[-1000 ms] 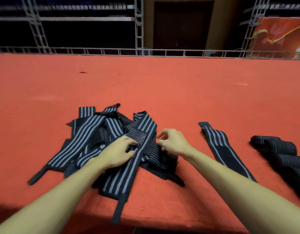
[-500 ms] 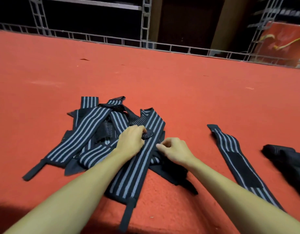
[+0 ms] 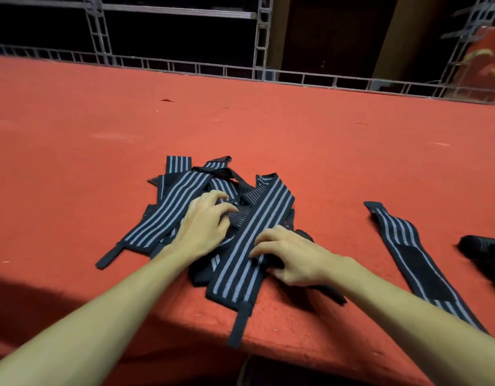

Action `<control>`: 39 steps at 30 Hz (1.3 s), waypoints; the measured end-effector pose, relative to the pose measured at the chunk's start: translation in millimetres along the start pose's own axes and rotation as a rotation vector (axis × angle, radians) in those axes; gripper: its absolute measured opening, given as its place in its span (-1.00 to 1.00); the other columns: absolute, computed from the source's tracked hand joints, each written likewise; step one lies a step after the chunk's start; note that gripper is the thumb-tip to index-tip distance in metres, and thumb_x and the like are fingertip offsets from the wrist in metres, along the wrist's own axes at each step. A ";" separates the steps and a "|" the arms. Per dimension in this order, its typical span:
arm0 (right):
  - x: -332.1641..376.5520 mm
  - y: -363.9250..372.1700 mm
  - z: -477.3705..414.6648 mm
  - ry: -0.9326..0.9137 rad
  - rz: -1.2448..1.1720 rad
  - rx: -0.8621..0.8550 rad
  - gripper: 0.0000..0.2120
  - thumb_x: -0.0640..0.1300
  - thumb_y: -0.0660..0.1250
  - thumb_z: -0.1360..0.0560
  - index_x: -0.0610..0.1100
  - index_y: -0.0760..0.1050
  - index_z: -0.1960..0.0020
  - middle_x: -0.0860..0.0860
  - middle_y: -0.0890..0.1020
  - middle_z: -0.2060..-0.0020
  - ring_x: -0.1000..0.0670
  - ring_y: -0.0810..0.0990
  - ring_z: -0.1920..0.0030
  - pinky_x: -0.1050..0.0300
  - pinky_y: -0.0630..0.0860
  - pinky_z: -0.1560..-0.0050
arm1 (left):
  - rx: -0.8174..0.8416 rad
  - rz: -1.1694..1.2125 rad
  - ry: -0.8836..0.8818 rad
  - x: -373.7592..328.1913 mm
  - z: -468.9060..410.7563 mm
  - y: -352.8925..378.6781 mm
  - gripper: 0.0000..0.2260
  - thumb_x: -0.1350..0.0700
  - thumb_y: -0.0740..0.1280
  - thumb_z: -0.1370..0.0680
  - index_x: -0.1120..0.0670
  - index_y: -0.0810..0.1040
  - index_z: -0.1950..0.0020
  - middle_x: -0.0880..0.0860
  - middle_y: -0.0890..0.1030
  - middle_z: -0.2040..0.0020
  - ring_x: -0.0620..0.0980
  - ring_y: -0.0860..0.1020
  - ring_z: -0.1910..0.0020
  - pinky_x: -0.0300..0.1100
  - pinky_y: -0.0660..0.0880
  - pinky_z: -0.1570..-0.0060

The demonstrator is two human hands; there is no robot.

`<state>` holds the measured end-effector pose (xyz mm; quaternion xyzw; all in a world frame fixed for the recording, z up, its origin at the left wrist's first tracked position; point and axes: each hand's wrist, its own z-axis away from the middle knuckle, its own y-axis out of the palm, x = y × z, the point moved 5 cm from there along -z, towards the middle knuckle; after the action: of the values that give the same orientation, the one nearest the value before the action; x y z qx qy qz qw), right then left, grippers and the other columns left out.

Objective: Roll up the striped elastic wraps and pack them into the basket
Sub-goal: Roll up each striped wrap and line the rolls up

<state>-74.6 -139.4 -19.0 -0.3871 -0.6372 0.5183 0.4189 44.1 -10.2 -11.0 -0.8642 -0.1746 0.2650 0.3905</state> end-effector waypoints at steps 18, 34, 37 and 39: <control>-53.9 -113.6 49.8 0.472 -0.495 -0.884 -0.73 -0.38 0.25 -0.44 -0.03 0.57 0.15 0.14 0.63 0.28 0.24 0.55 0.26 0.31 0.44 0.21 | 0.202 0.624 -0.361 -40.7 -4.5 -4.5 -0.79 0.18 0.13 -0.63 0.02 0.55 -0.09 0.00 0.62 0.12 -0.06 0.60 0.23 -0.16 0.51 0.08; -75.9 -89.0 191.3 0.485 -0.645 -0.097 -0.80 -0.42 0.28 -0.49 -0.24 0.65 0.04 -0.04 0.69 0.16 0.13 0.60 0.16 0.22 0.54 0.08 | 0.301 0.849 -0.618 -195.6 -20.7 79.5 -0.76 0.26 0.39 -0.46 0.14 0.50 -0.10 0.08 0.62 0.15 0.05 0.63 0.19 -0.11 0.58 0.23; -88.9 -68.5 195.9 0.543 -0.582 0.061 -0.66 -0.44 0.20 -0.41 -0.18 0.65 -0.01 0.02 0.69 0.16 0.08 0.61 0.14 0.05 0.57 0.04 | 0.449 0.456 -0.302 -211.1 -11.3 78.2 -0.79 0.21 0.40 -0.45 0.08 0.53 -0.06 -0.01 0.60 0.21 -0.06 0.55 0.27 -0.23 0.42 0.34; -96.2 -62.9 191.2 0.591 -0.567 0.037 -0.67 -0.42 0.19 -0.41 -0.16 0.64 0.00 0.01 0.68 0.16 0.08 0.60 0.18 0.16 0.56 0.17 | 0.521 0.267 -0.147 -216.1 -6.8 82.0 -0.88 0.15 0.37 -0.47 0.09 0.52 0.02 0.07 0.64 0.08 -0.01 0.56 0.13 -0.19 0.39 0.22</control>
<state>-223.4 -303.2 8.7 -0.3208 -0.5613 0.2602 0.7172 -116.6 -176.1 -0.6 -0.7287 -0.0135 0.4119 0.5469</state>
